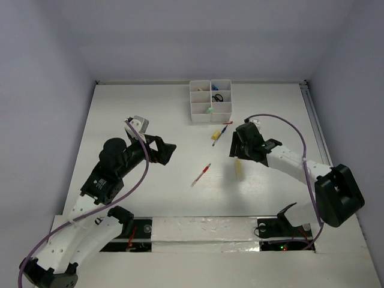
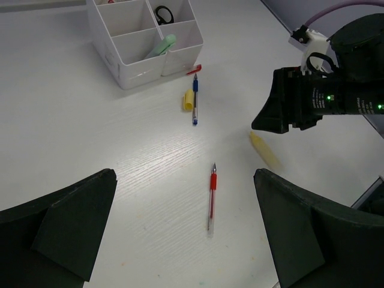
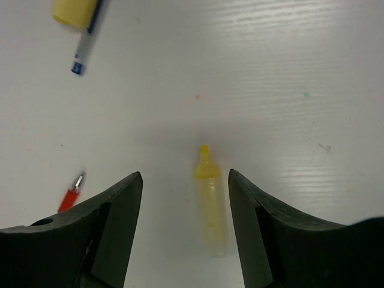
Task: Sort the stationery into containers
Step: Pick up the pen from the center of the board.
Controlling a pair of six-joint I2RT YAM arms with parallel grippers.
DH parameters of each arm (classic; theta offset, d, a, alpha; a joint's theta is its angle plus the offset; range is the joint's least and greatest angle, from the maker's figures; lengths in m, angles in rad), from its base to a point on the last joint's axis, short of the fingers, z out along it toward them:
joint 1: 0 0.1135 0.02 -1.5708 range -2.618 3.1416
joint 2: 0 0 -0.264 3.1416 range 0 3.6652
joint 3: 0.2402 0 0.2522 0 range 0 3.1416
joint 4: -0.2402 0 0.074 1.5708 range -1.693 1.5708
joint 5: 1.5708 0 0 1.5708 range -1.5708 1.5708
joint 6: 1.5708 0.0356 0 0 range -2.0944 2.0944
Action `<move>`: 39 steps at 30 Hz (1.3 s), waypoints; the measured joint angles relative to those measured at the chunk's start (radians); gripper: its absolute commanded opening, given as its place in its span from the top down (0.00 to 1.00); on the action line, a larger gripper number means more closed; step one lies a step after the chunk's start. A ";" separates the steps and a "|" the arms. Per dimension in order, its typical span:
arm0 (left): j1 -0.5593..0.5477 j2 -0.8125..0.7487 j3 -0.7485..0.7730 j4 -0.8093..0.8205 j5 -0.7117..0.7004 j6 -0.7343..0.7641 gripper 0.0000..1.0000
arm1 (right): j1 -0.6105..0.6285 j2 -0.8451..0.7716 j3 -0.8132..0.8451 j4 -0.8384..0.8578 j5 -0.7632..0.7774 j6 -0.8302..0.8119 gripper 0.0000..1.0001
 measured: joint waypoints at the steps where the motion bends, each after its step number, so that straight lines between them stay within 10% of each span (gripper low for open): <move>1: -0.004 0.000 0.000 0.000 0.002 0.000 0.01 | 0.000 0.003 0.000 -0.028 0.001 0.003 0.35; 13: -0.043 0.021 0.000 -0.001 0.058 0.000 0.01 | 0.000 0.162 0.018 -0.159 -0.023 0.012 0.55; 19: -0.049 0.025 0.000 0.000 0.090 0.000 0.01 | 0.000 0.220 0.077 -0.174 -0.032 -0.003 0.97; 29: -0.058 0.097 0.000 0.003 0.164 -0.011 0.01 | 0.088 0.061 0.139 0.005 -0.052 0.005 0.97; 39: -0.022 0.182 0.000 0.013 0.188 -0.019 0.34 | 0.262 0.112 0.214 0.573 -0.070 0.055 0.97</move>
